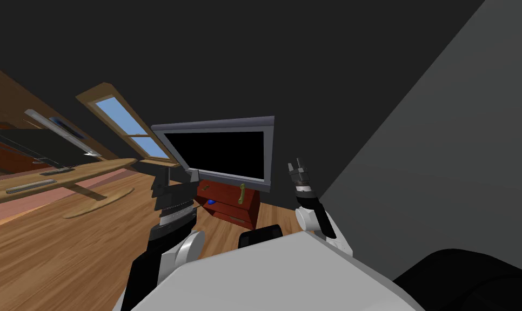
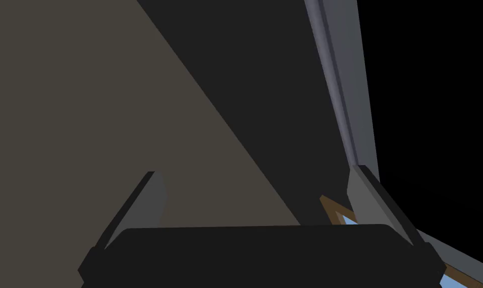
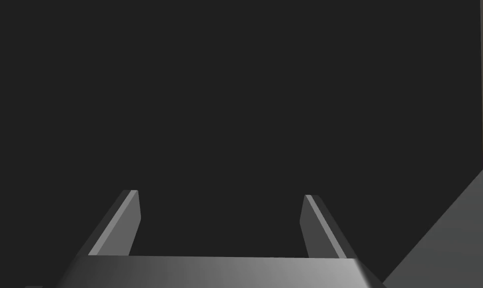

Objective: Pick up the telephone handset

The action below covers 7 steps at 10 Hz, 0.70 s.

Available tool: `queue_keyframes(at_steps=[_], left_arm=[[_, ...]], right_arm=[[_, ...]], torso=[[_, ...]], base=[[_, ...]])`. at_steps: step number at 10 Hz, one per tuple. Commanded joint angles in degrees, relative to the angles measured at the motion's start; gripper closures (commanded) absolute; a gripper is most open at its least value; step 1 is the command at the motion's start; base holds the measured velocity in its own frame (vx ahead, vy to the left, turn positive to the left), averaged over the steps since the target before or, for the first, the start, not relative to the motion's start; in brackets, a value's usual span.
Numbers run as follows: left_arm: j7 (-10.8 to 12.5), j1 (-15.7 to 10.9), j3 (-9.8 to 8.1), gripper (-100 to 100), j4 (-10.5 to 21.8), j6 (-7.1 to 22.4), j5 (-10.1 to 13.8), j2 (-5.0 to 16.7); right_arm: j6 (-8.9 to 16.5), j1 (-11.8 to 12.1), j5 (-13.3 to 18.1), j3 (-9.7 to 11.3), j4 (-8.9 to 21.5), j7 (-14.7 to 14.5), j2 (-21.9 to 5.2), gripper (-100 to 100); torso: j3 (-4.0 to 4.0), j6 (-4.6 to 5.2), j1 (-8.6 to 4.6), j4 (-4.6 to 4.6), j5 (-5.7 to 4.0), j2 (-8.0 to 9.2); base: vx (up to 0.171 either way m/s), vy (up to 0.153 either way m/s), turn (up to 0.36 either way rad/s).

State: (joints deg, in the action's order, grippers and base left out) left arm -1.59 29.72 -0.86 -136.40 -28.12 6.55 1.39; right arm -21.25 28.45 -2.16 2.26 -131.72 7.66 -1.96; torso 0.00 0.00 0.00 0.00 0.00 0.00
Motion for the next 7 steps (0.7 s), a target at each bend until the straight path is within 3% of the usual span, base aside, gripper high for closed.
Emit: queue_keyframes(at_steps=[1,7], left_arm=[[1.11,0.83,-0.43,-100,0.46,1.04,0.33,2.54],[7.81,4.44,-2.72,-100,3.68,7.64,2.4,9.57]], right_arm=[[0.0,0.0,0.0,0.0,0.0,0.0,0.0,0],[0.0,-0.01,0.0,0.01,0.0,0.0,0.01,0]], torso=[[0.0,0.0,0.0,0.0,0.0,0.0],[0.26,0.0,-0.33,0.1,-0.07,0.45]], base=[[-0.047,-0.03,0.049],[-0.105,-0.08,0.058]])
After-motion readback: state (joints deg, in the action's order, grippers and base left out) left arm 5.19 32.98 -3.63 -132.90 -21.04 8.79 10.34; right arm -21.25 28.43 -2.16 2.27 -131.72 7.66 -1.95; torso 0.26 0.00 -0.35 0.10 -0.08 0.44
